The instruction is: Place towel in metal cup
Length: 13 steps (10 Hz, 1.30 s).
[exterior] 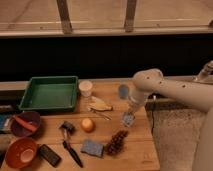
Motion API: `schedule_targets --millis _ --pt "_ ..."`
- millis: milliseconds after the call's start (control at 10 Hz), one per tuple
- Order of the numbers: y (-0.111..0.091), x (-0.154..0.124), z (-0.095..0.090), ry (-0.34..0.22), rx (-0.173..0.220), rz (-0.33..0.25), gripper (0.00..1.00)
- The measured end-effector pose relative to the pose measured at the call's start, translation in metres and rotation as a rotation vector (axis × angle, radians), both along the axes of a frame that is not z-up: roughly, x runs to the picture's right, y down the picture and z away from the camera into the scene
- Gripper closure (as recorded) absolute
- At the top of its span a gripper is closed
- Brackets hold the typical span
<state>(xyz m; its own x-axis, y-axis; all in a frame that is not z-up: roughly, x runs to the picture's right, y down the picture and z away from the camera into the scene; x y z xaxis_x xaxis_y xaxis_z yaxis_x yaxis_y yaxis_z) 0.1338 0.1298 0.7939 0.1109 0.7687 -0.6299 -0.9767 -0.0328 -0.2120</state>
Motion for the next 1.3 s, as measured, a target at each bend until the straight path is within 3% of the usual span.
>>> schedule_targets --millis 700,1300 --pt "-0.008 0.002 -0.002 0.008 0.017 -0.005 0.23" --pt "-0.008 0.008 -0.001 -0.034 -0.007 0.018 0.21"
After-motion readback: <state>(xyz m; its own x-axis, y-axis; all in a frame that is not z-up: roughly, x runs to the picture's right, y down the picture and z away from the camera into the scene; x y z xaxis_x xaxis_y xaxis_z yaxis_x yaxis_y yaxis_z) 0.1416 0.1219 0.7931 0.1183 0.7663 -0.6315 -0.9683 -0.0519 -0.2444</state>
